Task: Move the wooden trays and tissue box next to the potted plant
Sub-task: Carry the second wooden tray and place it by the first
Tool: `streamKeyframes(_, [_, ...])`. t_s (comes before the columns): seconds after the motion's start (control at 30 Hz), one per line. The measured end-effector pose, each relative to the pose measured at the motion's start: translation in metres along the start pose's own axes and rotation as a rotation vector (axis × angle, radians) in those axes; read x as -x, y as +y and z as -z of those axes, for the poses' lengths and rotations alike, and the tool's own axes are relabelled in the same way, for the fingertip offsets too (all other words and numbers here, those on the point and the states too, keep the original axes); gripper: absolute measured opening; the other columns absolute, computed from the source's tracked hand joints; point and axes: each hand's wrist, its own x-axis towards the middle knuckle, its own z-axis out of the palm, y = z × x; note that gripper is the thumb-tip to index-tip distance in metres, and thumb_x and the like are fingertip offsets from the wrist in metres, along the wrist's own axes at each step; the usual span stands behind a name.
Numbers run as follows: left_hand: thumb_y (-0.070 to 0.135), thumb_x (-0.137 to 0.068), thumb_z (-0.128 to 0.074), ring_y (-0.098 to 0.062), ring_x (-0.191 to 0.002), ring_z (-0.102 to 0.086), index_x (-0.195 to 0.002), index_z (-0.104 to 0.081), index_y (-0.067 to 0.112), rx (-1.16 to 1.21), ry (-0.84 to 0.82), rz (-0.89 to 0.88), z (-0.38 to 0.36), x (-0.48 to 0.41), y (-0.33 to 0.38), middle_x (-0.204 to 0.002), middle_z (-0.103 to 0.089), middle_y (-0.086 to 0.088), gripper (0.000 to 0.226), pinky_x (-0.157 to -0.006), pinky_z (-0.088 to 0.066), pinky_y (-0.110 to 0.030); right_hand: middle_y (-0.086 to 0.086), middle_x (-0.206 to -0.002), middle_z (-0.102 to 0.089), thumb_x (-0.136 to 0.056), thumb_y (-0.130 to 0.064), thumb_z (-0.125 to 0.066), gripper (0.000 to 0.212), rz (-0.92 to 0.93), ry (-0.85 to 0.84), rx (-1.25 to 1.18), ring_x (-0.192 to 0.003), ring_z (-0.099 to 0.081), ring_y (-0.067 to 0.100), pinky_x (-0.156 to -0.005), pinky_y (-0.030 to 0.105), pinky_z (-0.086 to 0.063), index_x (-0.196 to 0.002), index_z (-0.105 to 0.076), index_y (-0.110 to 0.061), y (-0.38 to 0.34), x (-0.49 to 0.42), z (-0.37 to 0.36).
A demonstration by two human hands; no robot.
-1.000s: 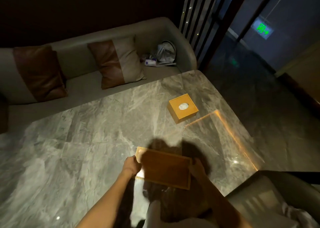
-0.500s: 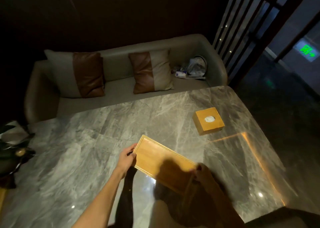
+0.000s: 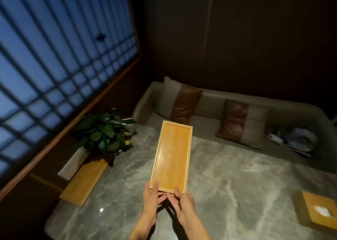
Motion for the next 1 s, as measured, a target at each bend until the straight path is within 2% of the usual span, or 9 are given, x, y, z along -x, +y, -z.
streamKeyframes(0.07, [0.021, -0.101, -0.046, -0.035, -0.101, -0.069, -0.121, -0.049, 0.007, 0.042, 0.071, -0.025, 0.039, -0.014, 0.017, -0.116, -0.065, -0.021, 0.025, -0.089, -0.057, -0.047, 0.018, -0.105, -0.075, -0.087, -0.001, -0.067, 0.036, -0.013, -0.078, 0.079, -0.092, -0.073, 0.03, -0.092, 0.039, -0.057, -0.122, -0.058, 0.0, 0.019, -0.001, -0.033])
streamKeyframes(0.2, [0.025, -0.101, -0.044, -0.03, -0.104, -0.067, -0.119, -0.047, 0.013, 0.021, 0.088, -0.056, 0.13, -0.043, 0.042, -0.122, -0.06, -0.018, 0.022, -0.081, -0.061, -0.04, 0.014, -0.121, -0.069, -0.084, -0.023, -0.074, 0.049, 0.014, -0.176, 0.334, -0.101, -0.07, 0.026, -0.073, 0.035, -0.062, -0.126, -0.053, -0.008, 0.031, -0.013, -0.089])
streamKeyframes(0.3, [0.025, -0.101, -0.044, -0.038, -0.119, -0.057, -0.136, -0.04, 0.009, 0.0, 0.105, 0.026, 0.204, -0.062, 0.046, -0.136, -0.051, -0.022, 0.04, -0.09, -0.057, -0.05, 0.012, -0.133, -0.059, -0.088, -0.032, -0.069, 0.06, 0.055, -0.215, 0.448, -0.101, -0.065, 0.022, -0.083, 0.04, -0.058, -0.139, -0.038, -0.026, 0.024, -0.034, -0.139])
streamKeyframes(0.43, [0.025, -0.099, -0.049, -0.041, -0.127, -0.049, -0.142, -0.035, 0.011, 0.045, 0.121, 0.127, 0.287, -0.067, 0.029, -0.142, -0.043, -0.019, 0.047, -0.083, -0.06, -0.046, 0.017, -0.126, -0.063, -0.091, -0.03, -0.066, 0.058, 0.014, -0.236, 0.725, -0.104, -0.065, 0.029, -0.074, 0.038, -0.056, -0.142, -0.041, -0.019, 0.04, -0.061, -0.193])
streamKeyframes(0.53, [0.023, -0.094, -0.059, -0.027, -0.097, -0.066, -0.132, -0.047, 0.008, 0.008, 0.142, 0.151, 0.328, -0.069, 0.015, -0.114, -0.06, -0.009, 0.042, -0.074, -0.063, -0.041, 0.02, -0.128, -0.06, -0.092, -0.02, -0.065, 0.06, -0.013, -0.151, 0.885, -0.117, -0.06, 0.037, -0.081, 0.044, -0.056, -0.144, -0.035, -0.022, 0.072, -0.083, -0.213])
streamKeyframes(0.6, [0.027, -0.079, -0.078, -0.024, -0.085, -0.07, -0.125, -0.056, 0.002, 0.057, 0.218, 0.127, 0.344, -0.072, 0.01, -0.101, -0.065, -0.007, 0.057, -0.072, -0.064, -0.039, 0.021, -0.119, -0.061, -0.094, -0.005, -0.06, 0.057, -0.001, -0.076, 0.918, -0.109, -0.061, 0.038, -0.088, 0.046, -0.054, -0.143, -0.035, -0.017, 0.091, -0.1, -0.221])
streamKeyframes(0.7, [0.023, -0.089, -0.066, -0.037, -0.122, -0.055, -0.131, -0.046, 0.005, 0.106, 0.221, 0.208, 0.353, -0.083, -0.005, -0.136, -0.047, -0.021, 0.05, -0.085, -0.06, -0.05, 0.021, -0.094, -0.059, -0.092, 0.003, -0.056, 0.032, -0.015, 0.022, 1.005, -0.086, -0.061, 0.036, -0.083, 0.045, -0.052, -0.123, -0.047, -0.001, 0.121, -0.12, -0.226])
streamKeyframes(0.8, [0.027, -0.099, -0.049, -0.037, -0.125, -0.055, -0.145, -0.031, 0.014, 0.102, 0.092, 0.387, 0.359, -0.094, -0.026, -0.148, -0.041, -0.017, 0.051, -0.081, -0.062, -0.043, 0.028, -0.081, -0.065, -0.09, 0.001, -0.059, 0.011, -0.037, 0.15, 1.098, -0.07, -0.065, 0.039, -0.076, 0.054, -0.057, -0.099, -0.055, 0.006, 0.146, -0.139, -0.228])
streamKeyframes(1.0, [0.022, -0.101, -0.045, -0.035, -0.122, -0.057, -0.144, -0.031, 0.013, 0.082, 0.23, 0.44, 0.346, -0.111, -0.057, -0.141, -0.049, -0.02, 0.047, -0.091, -0.058, -0.044, 0.028, -0.111, -0.07, -0.088, -0.015, -0.067, 0.047, 0.032, 0.278, 1.115, -0.095, -0.07, 0.043, -0.088, 0.056, -0.057, -0.132, -0.053, -0.009, 0.174, -0.168, -0.217])
